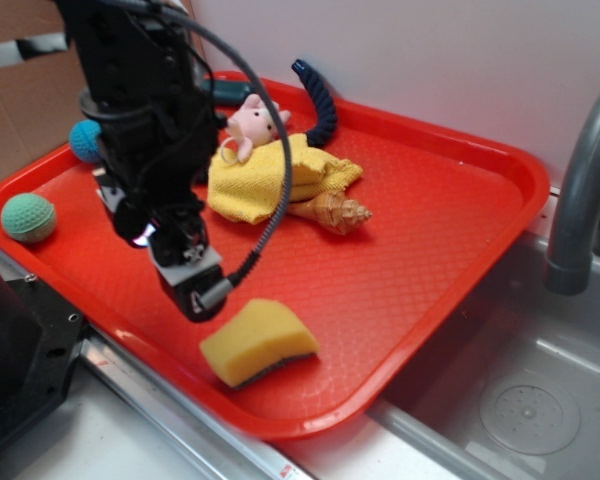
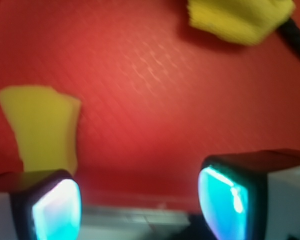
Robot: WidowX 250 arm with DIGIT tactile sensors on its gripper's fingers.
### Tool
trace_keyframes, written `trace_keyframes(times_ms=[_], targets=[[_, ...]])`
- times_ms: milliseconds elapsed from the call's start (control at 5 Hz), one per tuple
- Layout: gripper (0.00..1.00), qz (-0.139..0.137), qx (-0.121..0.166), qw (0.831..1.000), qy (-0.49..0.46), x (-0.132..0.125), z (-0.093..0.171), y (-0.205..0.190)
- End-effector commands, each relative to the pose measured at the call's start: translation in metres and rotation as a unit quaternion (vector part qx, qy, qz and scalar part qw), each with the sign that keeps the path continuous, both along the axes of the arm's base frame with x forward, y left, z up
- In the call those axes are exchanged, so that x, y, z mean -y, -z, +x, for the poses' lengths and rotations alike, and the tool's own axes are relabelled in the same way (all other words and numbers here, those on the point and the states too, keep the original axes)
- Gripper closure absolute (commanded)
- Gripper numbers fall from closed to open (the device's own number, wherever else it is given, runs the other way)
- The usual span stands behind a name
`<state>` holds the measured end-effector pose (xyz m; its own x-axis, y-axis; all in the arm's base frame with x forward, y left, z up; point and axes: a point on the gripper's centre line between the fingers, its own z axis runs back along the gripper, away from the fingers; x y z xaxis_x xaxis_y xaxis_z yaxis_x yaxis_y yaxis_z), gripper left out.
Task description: Grab the green sponge.
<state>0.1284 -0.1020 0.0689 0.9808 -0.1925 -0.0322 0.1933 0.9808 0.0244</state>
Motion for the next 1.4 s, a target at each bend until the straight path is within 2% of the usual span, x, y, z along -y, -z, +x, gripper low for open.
trace_keyframes(times_ms=[0, 200, 400, 800, 1000, 1200], targets=[[0.0, -0.027, 0.038, 0.998, 0.051, 0.037, 0.009, -0.002], [0.0, -0.034, 0.035, 0.998, 0.051, 0.048, 0.014, 0.01], [0.0, -0.025, 0.026, 0.998, 0.06, 0.058, 0.014, 0.026], [0.0, -0.015, 0.013, 0.999, 0.046, 0.05, 0.01, 0.044], [1.0, -0.013, 0.016, 1.0, 0.022, 0.028, 0.006, 0.037], [1.0, -0.003, 0.021, 1.0, -0.015, -0.005, 0.002, 0.023]])
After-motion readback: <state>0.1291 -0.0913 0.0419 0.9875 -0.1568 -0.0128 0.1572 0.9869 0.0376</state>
